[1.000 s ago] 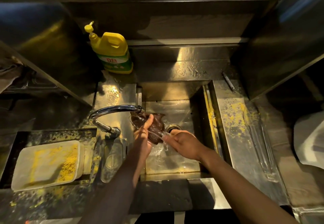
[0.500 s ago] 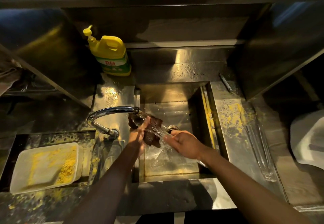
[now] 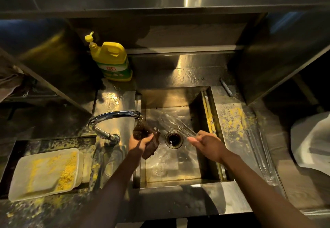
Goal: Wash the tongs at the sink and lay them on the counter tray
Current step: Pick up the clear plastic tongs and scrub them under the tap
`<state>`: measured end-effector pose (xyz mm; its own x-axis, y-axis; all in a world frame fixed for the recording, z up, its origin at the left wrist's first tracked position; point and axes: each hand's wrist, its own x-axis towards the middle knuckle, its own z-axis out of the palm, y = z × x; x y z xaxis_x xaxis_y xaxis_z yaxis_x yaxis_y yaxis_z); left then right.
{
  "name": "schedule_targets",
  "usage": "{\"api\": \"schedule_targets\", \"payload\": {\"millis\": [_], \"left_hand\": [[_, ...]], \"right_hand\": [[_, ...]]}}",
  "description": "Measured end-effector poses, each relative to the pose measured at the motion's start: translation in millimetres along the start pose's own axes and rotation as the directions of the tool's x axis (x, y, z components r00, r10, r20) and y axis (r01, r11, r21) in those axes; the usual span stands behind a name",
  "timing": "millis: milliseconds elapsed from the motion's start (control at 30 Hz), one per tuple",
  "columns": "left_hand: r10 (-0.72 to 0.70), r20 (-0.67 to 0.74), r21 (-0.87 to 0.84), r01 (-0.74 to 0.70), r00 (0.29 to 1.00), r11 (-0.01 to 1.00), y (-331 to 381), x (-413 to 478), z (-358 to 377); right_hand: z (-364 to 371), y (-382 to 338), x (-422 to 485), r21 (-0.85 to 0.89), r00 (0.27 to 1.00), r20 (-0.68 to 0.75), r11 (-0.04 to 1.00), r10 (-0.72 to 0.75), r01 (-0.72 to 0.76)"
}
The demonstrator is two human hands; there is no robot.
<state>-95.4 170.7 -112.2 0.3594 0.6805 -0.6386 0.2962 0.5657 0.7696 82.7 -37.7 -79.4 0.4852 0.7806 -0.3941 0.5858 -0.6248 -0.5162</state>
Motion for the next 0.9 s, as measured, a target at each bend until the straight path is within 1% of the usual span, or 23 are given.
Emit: {"api": "schedule_targets", "payload": {"millis": [67, 133, 167, 233, 267, 367, 400, 467, 533, 567, 633, 733, 833, 900], "left_hand": [[-0.022, 0.073, 0.0, 0.022, 0.997, 1.0, -3.0, -7.0, 5.2], [-0.004, 0.137, 0.018, 0.002, 0.991, 1.0, -4.2, -17.9, 12.0], [0.008, 0.129, 0.026, -0.011, 0.992, 1.0, -2.9, -23.0, 16.3], [0.006, 0.079, 0.059, -0.011, 0.997, 0.998, -4.3, -27.9, 21.1], [0.02, 0.078, 0.077, -0.026, 0.997, 0.997, -4.6, -31.4, 22.9], [0.098, 0.104, 0.214, -0.119, 0.99, 0.97, -3.1, -38.4, 29.4], [0.114, 0.108, 0.234, -0.137, 0.988, 0.962, -3.3, -41.5, 31.0], [0.11, 0.118, 0.208, -0.133, 0.987, 0.969, -0.7, -53.1, 36.7], [0.104, 0.147, 0.172, -0.129, 0.984, 0.977, 1.3, -65.3, 43.5], [0.094, 0.151, 0.165, -0.119, 0.984, 0.979, 3.3, -71.3, 46.0], [0.068, 0.137, 0.144, -0.088, 0.988, 0.986, 4.7, -77.7, 48.6], [0.048, 0.133, 0.114, -0.063, 0.99, 0.991, 5.0, -86.9, 54.3], [0.074, 0.114, 0.108, -0.086, 0.991, 0.99, 12.1, -103.3, 63.7], [0.097, 0.109, 0.084, -0.106, 0.989, 0.991, 18.1, -114.8, 70.0]], "right_hand": [[8.7, -5.4, 1.2, -0.082, 0.999, -0.019, 0.996, 0.031, -0.033], [15.9, -9.7, 0.3, -0.131, 0.993, -0.099, 0.989, 0.059, -0.071], [16.8, -12.5, -1.6, -0.153, 0.989, -0.132, 0.984, 0.073, -0.093], [21.5, -14.7, -4.5, -0.216, 0.986, -0.134, 0.968, 0.103, -0.131], [24.0, -13.9, -8.1, -0.236, 0.984, -0.137, 0.961, 0.116, -0.146], [22.8, -10.0, -15.0, -0.206, 0.962, -0.211, 0.954, 0.174, -0.218], [20.5, -9.2, -16.3, -0.218, 0.963, -0.189, 0.948, 0.193, -0.233], [17.4, -5.9, -19.1, -0.26, 0.966, -0.143, 0.934, 0.214, -0.245], [11.7, -1.5, -25.2, -0.285, 0.962, -0.183, 0.925, 0.205, -0.251], [9.0, 0.4, -27.3, -0.293, 0.962, -0.179, 0.923, 0.204, -0.25], [5.4, 4.8, -30.9, -0.304, 0.969, -0.128, 0.921, 0.213, -0.243], [-0.5, 12.9, -38.3, -0.25, 0.97, -0.14, 0.941, 0.199, -0.229], [-8.7, 20.0, -41.6, -0.181, 0.979, -0.046, 0.962, 0.201, -0.206], [-14.7, 20.8, -44.4, -0.11, 0.982, -0.054, 0.976, 0.184, -0.189]]}}
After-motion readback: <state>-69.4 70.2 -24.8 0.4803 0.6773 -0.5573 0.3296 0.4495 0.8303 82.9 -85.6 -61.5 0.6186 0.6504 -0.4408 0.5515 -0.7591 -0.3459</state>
